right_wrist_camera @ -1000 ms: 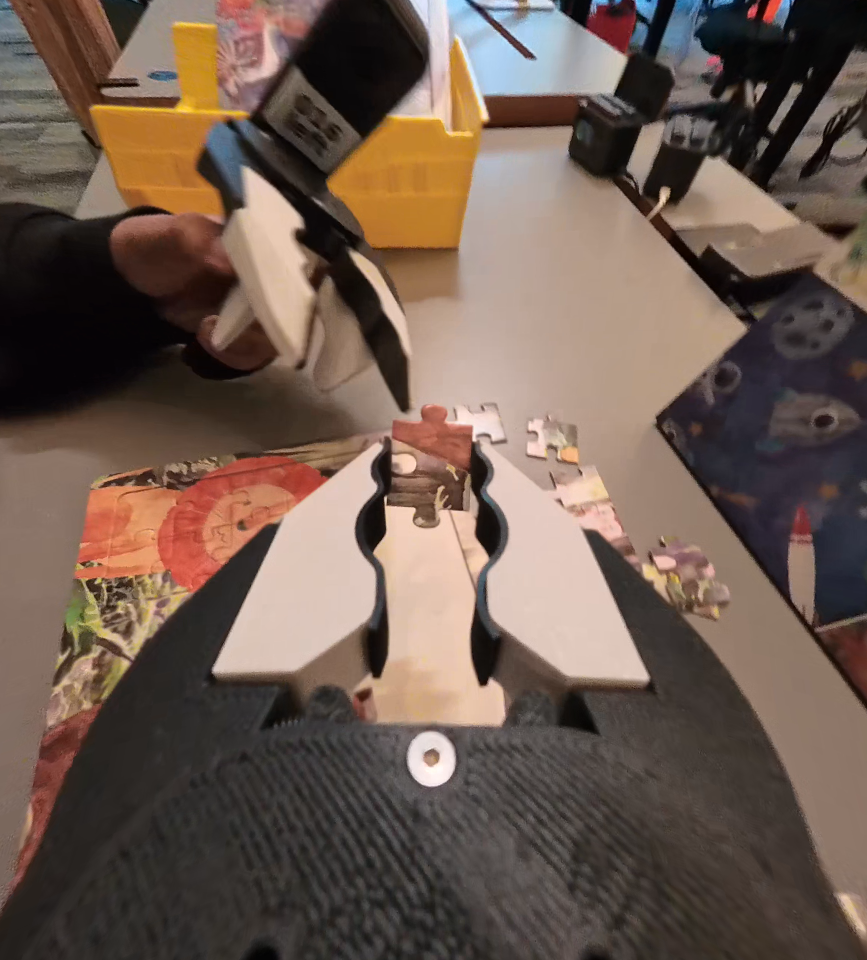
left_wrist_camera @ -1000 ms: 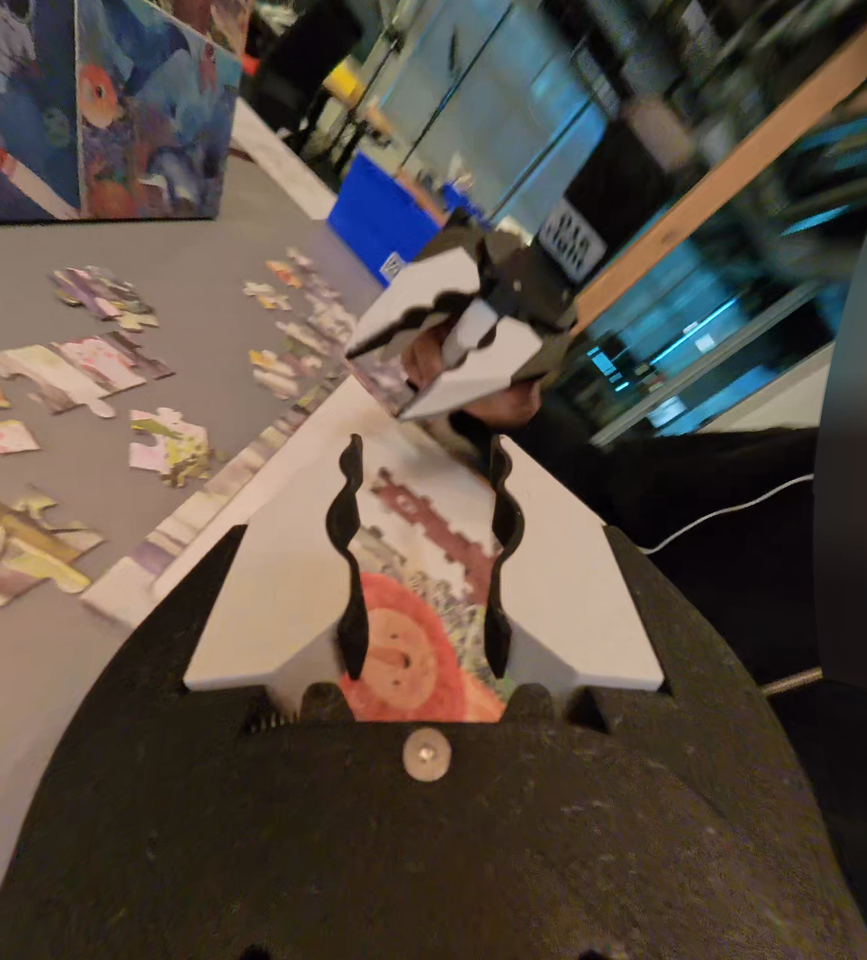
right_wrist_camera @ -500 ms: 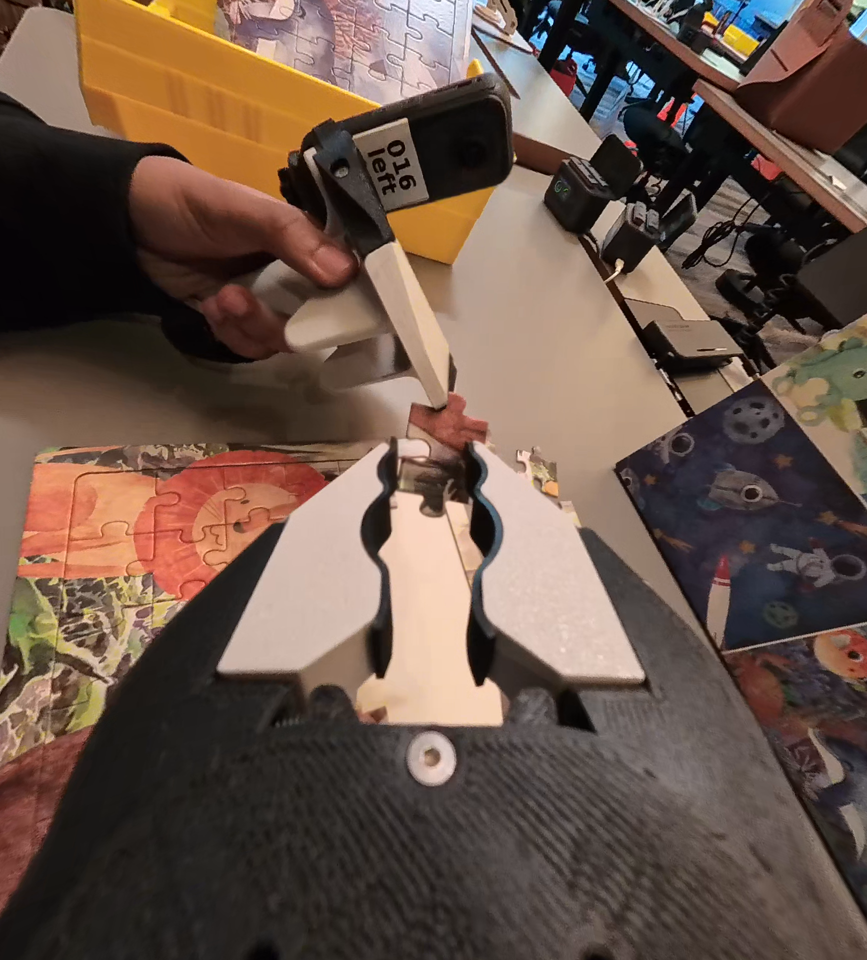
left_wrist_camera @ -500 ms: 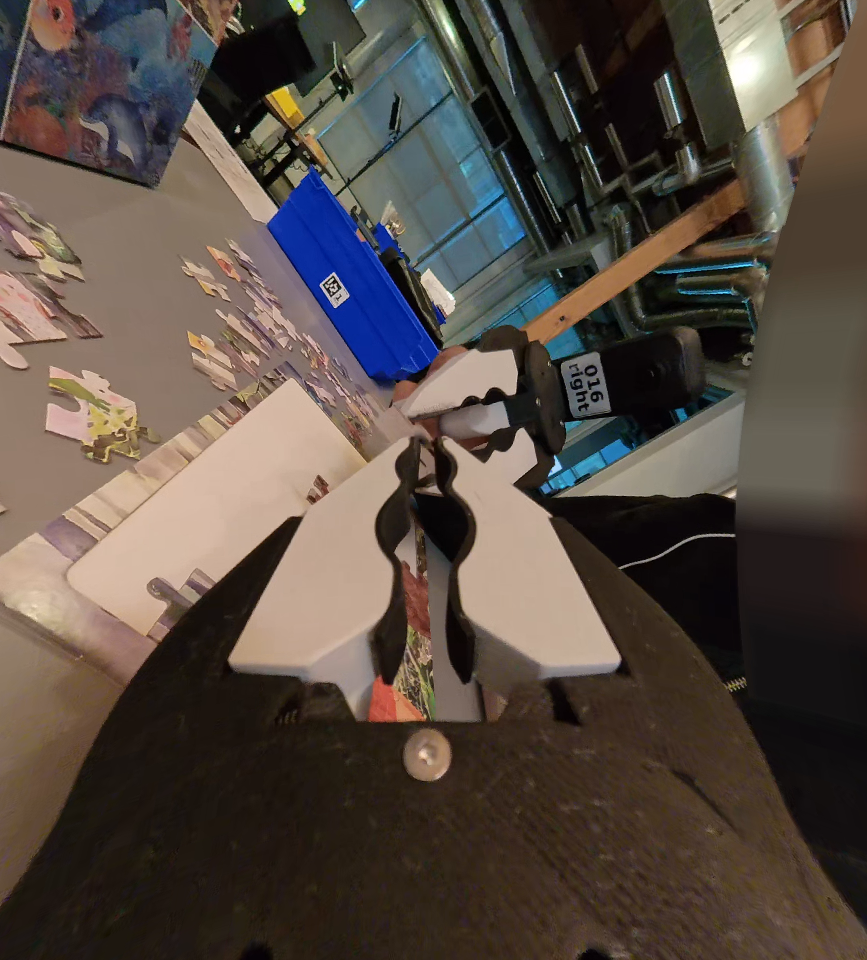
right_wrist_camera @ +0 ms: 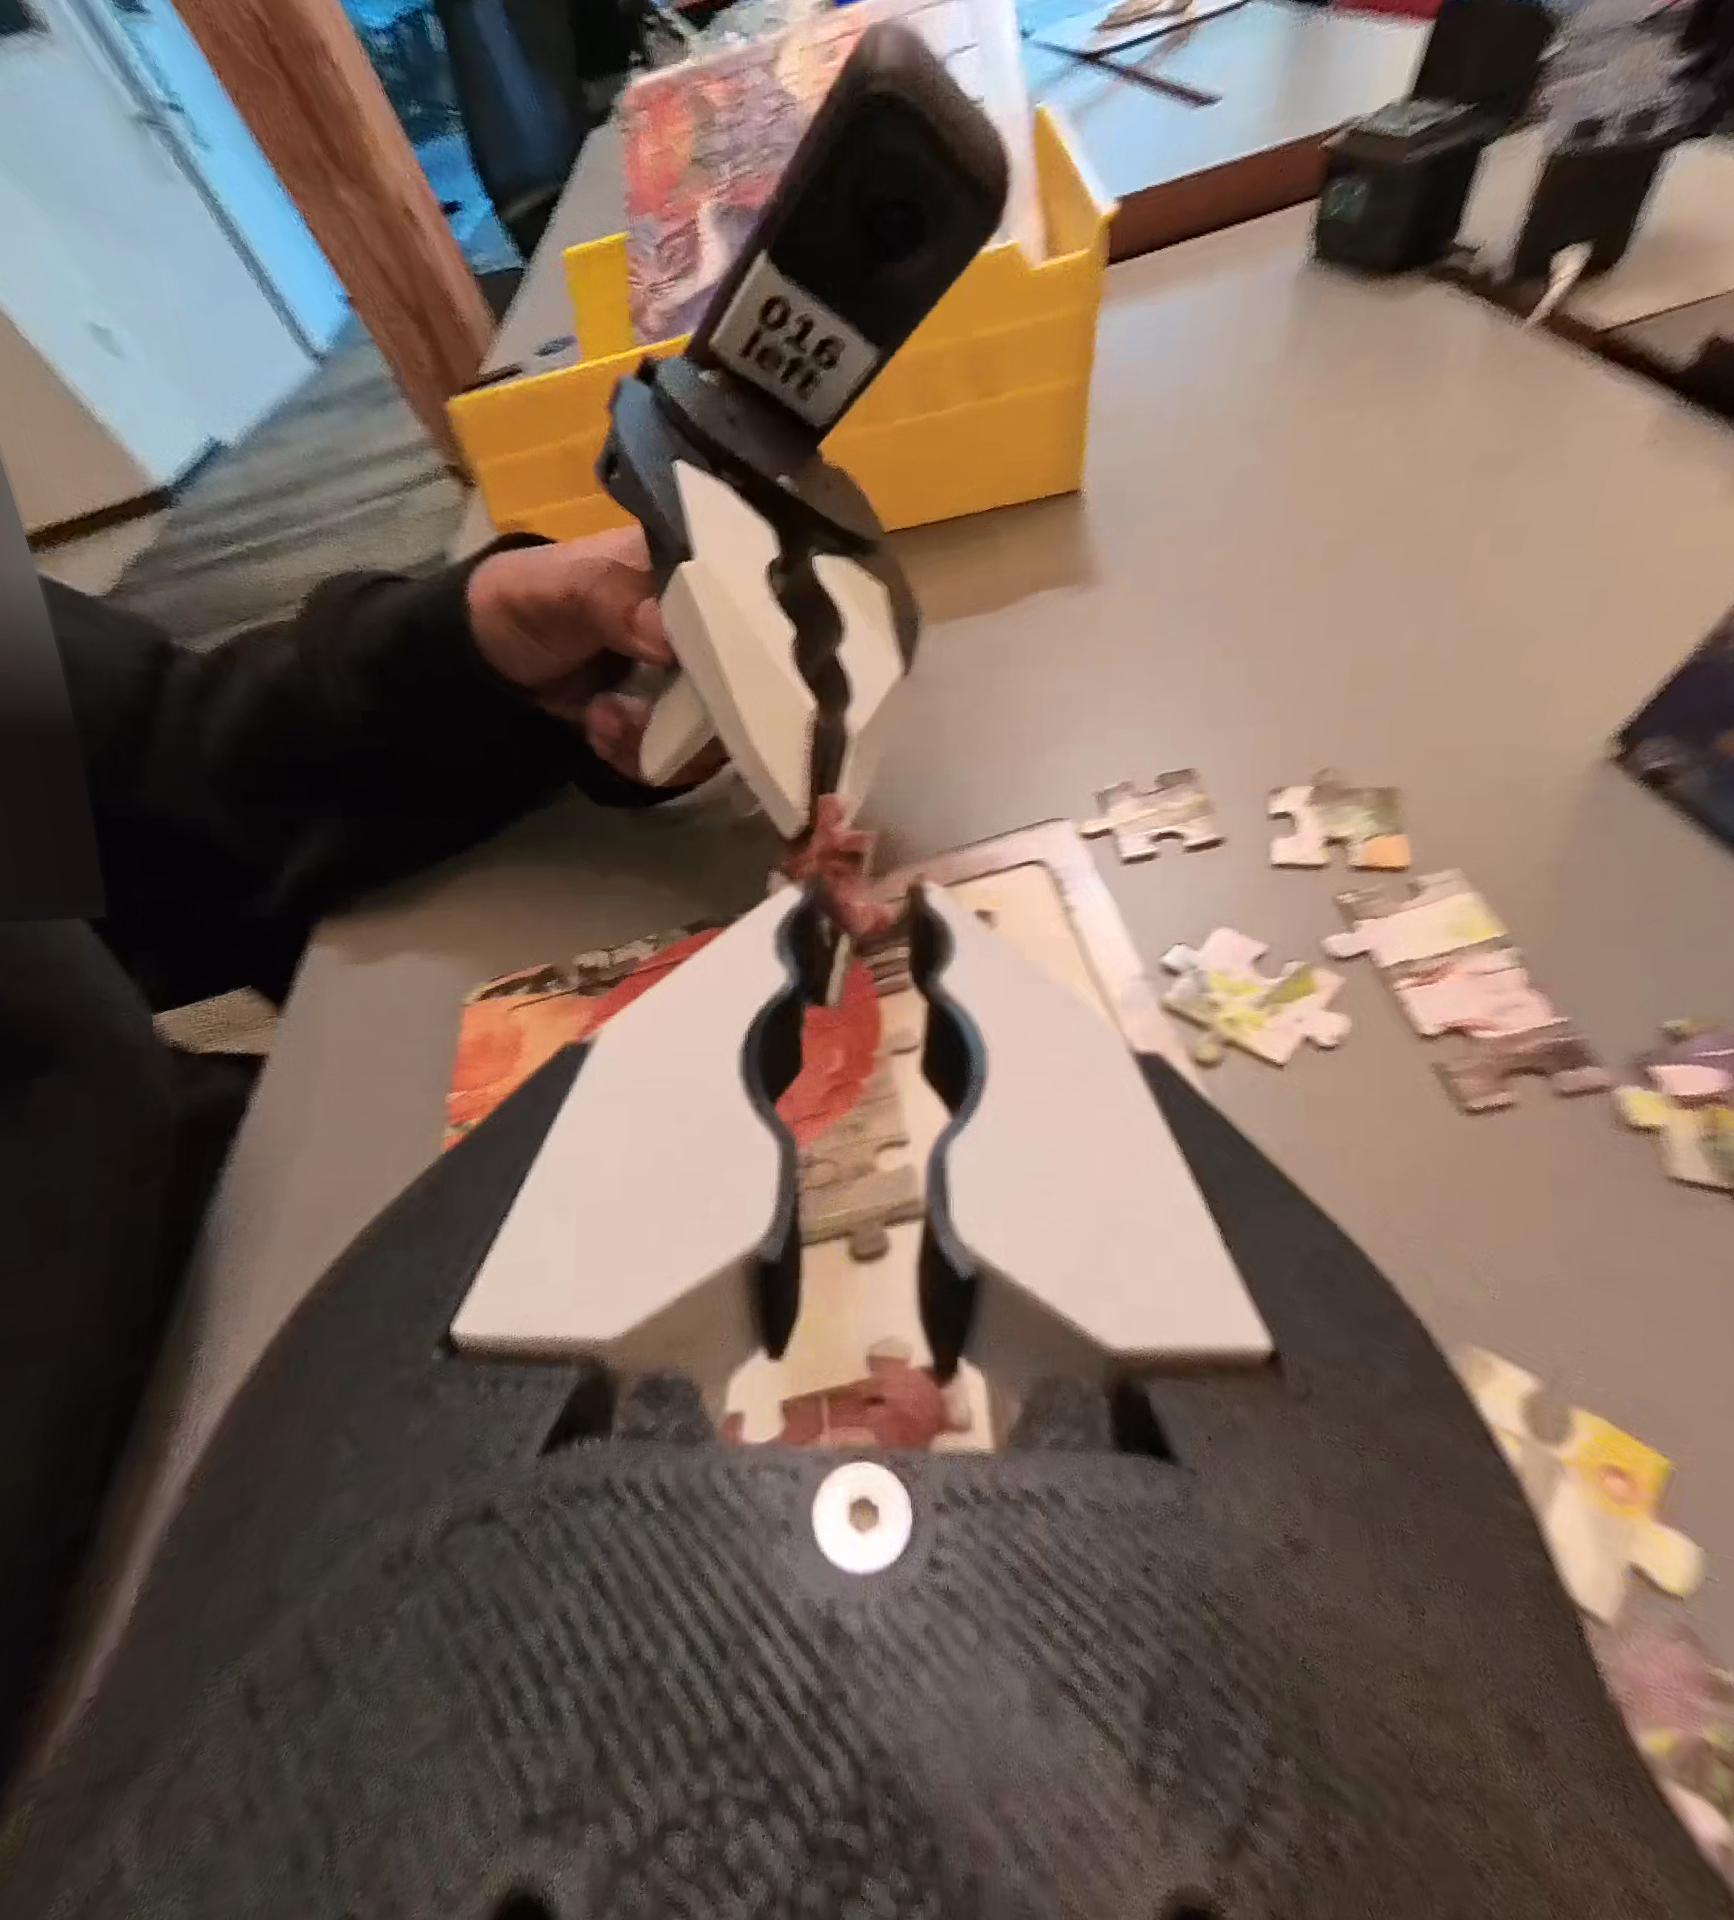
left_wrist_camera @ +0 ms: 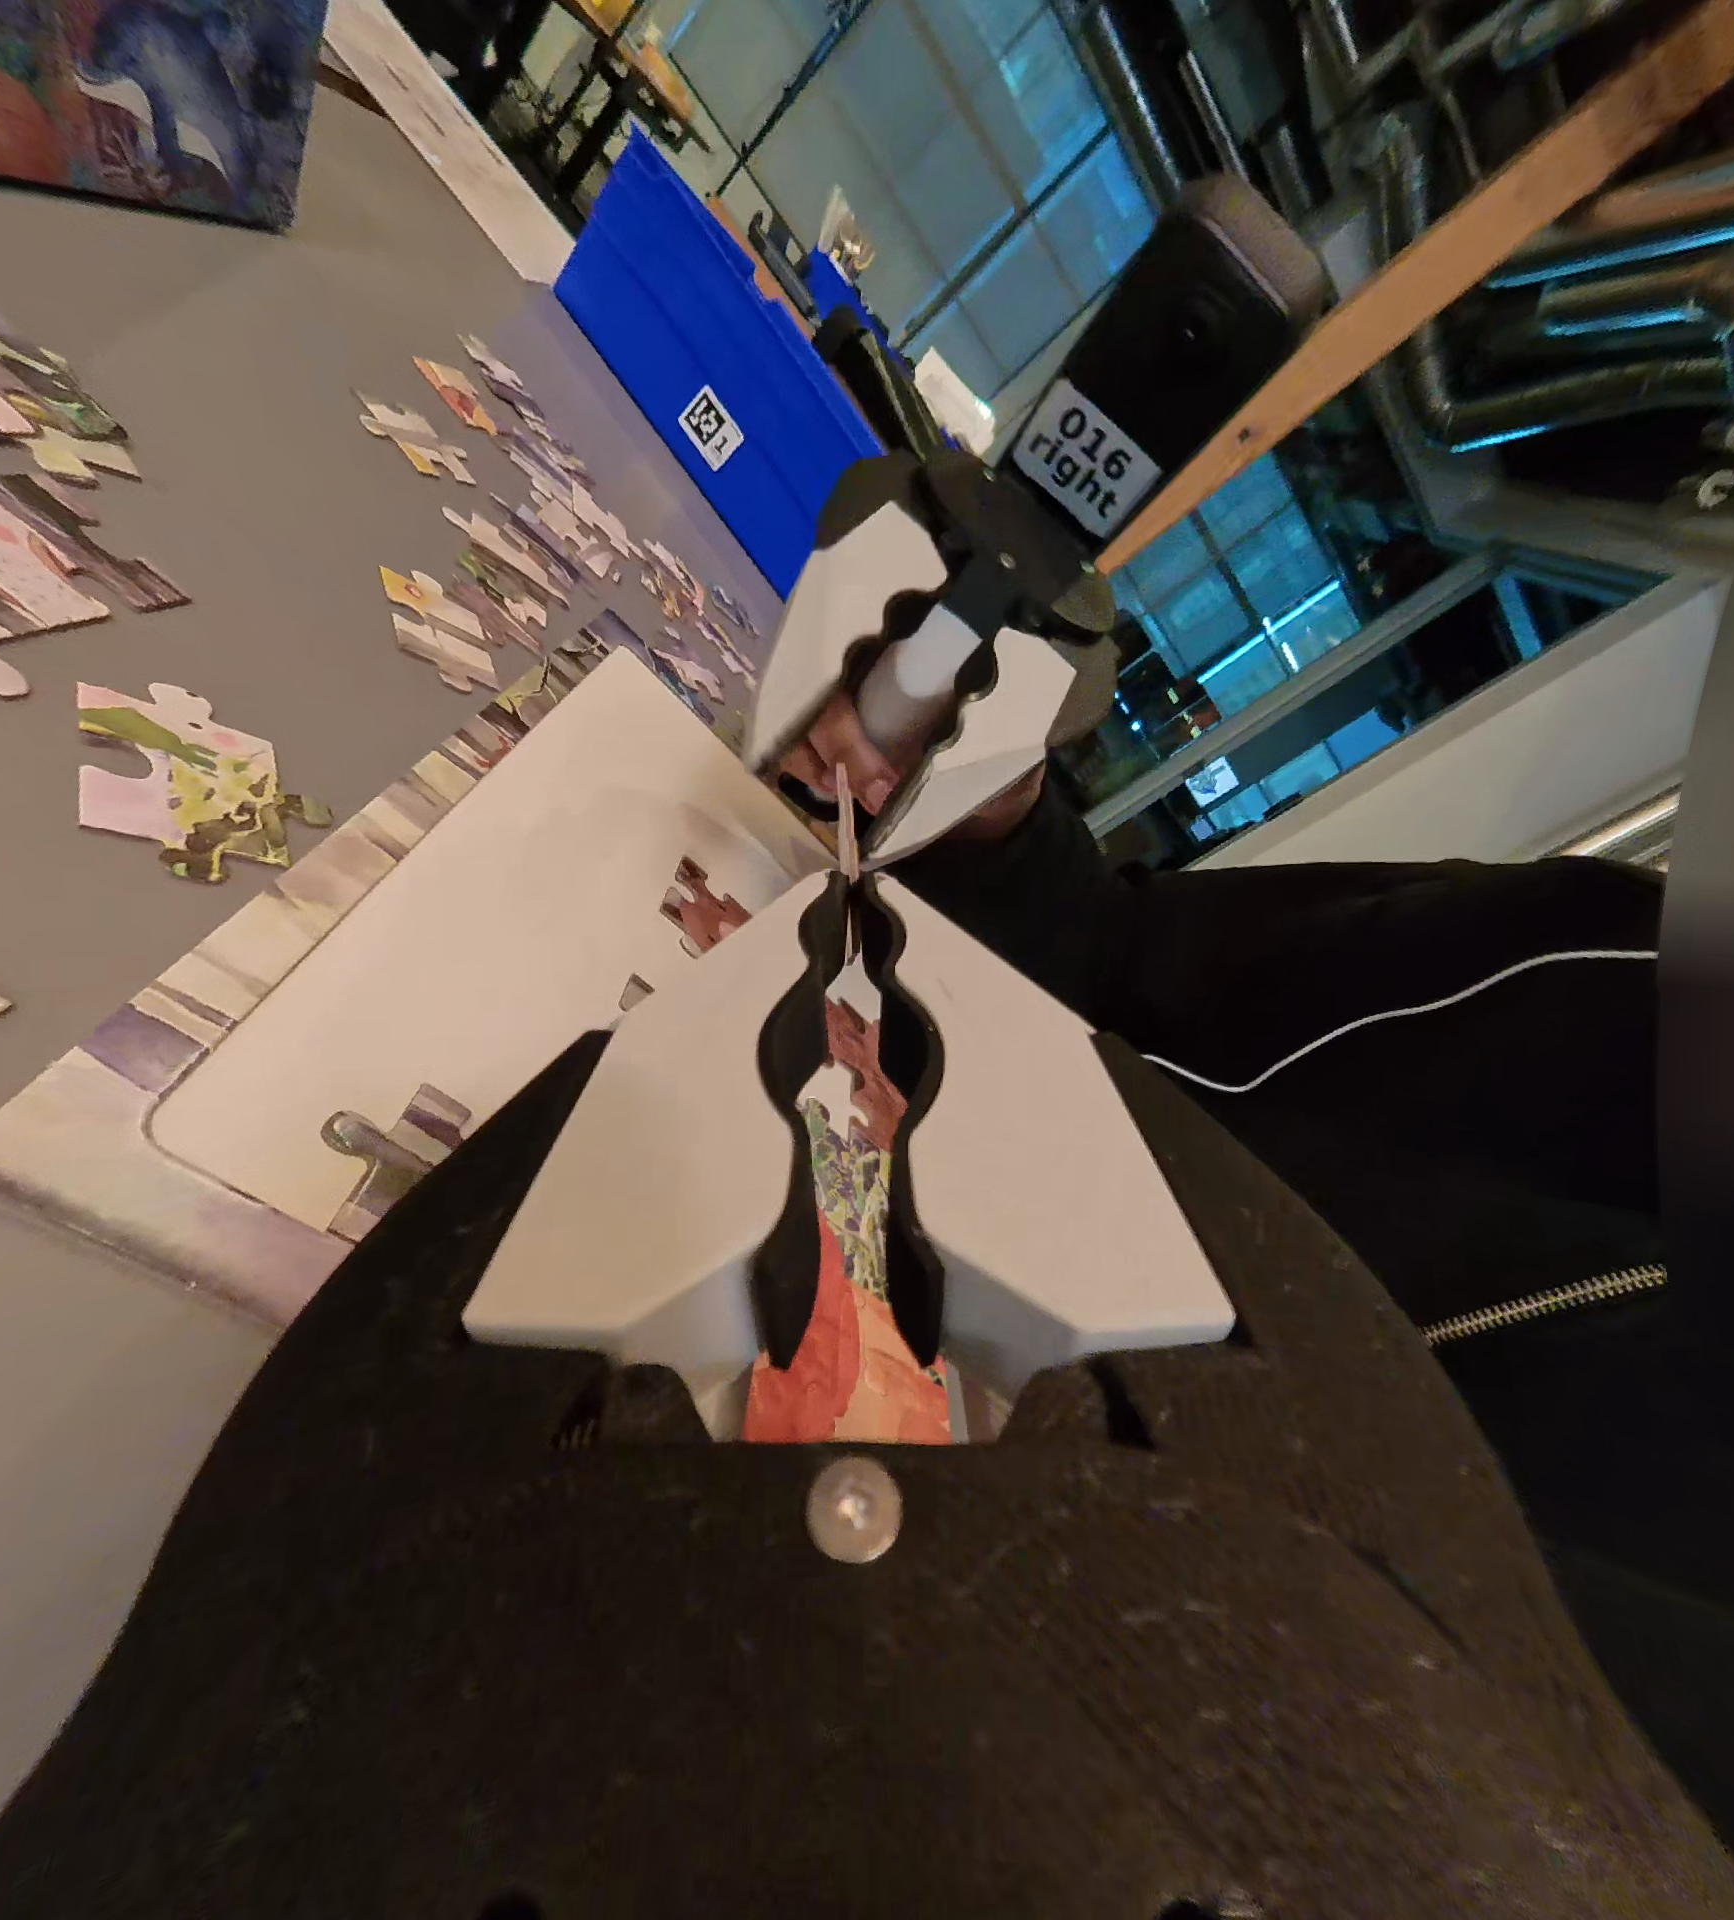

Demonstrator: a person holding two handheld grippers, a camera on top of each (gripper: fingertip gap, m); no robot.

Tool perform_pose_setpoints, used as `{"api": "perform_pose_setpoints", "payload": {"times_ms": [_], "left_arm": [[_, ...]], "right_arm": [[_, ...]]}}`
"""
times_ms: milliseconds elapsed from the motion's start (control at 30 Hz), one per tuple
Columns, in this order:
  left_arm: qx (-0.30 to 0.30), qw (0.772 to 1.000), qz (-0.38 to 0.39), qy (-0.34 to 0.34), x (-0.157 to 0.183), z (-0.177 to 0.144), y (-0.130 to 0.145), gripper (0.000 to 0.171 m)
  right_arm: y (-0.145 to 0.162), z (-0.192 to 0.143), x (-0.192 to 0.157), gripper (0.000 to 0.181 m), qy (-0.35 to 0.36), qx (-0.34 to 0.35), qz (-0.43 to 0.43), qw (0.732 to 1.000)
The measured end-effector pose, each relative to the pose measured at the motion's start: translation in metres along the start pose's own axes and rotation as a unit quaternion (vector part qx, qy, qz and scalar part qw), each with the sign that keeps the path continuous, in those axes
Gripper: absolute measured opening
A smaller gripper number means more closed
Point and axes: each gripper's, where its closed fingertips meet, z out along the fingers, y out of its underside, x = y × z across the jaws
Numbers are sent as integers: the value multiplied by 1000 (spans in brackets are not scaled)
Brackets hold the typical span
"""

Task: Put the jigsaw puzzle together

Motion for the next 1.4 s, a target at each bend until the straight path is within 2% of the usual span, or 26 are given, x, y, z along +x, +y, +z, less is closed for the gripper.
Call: {"api": "perform_pose_setpoints", "payload": {"times_ms": [100, 267, 300, 400, 533, 700, 1000, 1167, 1267, 1400], "left_arm": [[-2, 1000, 14, -23, -5, 0, 0, 0], [-6, 999, 29, -30, -4, 2, 1, 0], [-4, 999, 30, -26, -2, 3, 0, 3], [18, 999, 35, -32, -3, 1, -7, 26], [25, 999, 28, -28, -3, -1, -9, 26], [5, 999, 30, -23, -2, 3, -2, 25], [-6, 999, 31, -18, 0, 6, 1, 25], [-25, 999, 36, -24, -2, 10, 8, 25], [-31, 999, 37, -23, -2, 12, 10, 25], [-40, 999, 32, -14, 0, 14, 14, 26]], "right_arm": [[9, 2, -10, 1, -38, -24, 15, 999], [25, 9, -15, 0, -44, -66, 24, 997], [25, 9, -15, 0, -47, -63, 34, 996], [21, 5, -14, 0, -67, -45, 76, 994], [17, -7, -10, 0, -81, -26, 109, 990], [16, -23, -12, 0, -113, -15, 164, 980], [61, -50, -31, 0, -180, -109, 264, 942], [83, -49, -50, 0, -225, -153, 301, 914], [80, -48, -51, 0, -227, -148, 303, 913], [65, -47, -45, 0, -225, -104, 304, 920]]}}
